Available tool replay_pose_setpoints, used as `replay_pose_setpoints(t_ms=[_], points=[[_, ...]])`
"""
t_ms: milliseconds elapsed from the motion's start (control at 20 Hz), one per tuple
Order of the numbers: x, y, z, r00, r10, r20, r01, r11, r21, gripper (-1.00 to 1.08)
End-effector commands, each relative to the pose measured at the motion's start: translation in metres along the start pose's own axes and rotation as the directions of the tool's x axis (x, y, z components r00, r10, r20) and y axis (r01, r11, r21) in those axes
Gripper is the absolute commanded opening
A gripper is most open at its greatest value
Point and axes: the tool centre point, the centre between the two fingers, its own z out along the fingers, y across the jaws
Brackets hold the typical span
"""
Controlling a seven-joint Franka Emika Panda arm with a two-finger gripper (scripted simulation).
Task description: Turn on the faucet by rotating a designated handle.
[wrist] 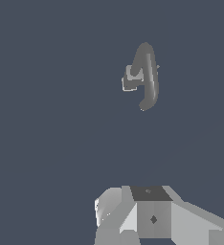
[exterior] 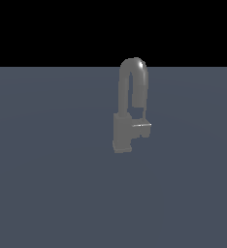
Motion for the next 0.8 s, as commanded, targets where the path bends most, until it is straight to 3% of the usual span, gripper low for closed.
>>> replay_pose_setpoints(t_ms=[0, 350, 750], points=[[0.0, 0.0, 0.0, 1.0, 0.0, 0.0, 0.0, 1.0, 0.0, -1.0], [0.007, 0.001, 0.001, 1.0, 0.014, 0.016, -0.014, 1.0, 0.013, -1.0], [0.03, 0.004, 0.004, 0.995, 0.063, 0.074, -0.068, 0.996, 0.058, -1.0]])
